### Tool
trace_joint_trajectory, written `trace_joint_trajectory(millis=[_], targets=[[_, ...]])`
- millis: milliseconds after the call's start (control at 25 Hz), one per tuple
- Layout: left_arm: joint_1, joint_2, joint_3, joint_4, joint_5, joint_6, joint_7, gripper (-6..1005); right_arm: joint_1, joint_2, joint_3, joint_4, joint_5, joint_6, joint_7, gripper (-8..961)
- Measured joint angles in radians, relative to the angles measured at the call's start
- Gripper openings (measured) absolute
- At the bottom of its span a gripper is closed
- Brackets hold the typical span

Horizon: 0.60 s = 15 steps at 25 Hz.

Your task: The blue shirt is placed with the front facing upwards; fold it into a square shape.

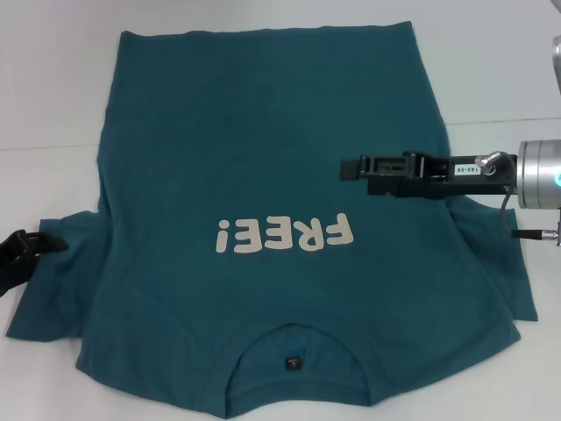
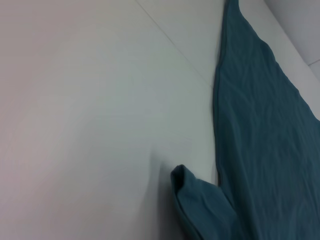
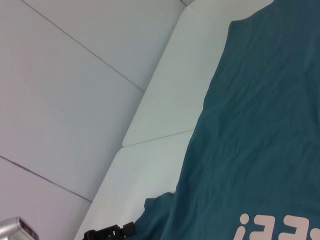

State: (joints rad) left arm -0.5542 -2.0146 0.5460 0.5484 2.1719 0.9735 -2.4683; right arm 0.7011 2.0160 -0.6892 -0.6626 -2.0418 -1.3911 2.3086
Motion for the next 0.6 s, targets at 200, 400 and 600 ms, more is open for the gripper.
trace_joint_trajectory(millis=[200, 400, 600], targets=[[0.0, 0.002, -0.001, 0.001, 0.003, 0.002, -0.004, 440, 0.0, 0.0, 0.012, 0.0, 0.0, -0.006, 0.0, 914], [0.0, 0.002, -0.004, 0.004, 0.003, 0.02, -0.005, 212, -0.003, 0.0, 0.016, 0.0, 0.0, -0.008, 0.0, 914], [0.002, 0.009, -0.011, 0.033, 0.001, 0.088, -0.005, 28, -0.004, 0.0, 0.016, 0.0, 0.0, -0.008, 0.0, 915]])
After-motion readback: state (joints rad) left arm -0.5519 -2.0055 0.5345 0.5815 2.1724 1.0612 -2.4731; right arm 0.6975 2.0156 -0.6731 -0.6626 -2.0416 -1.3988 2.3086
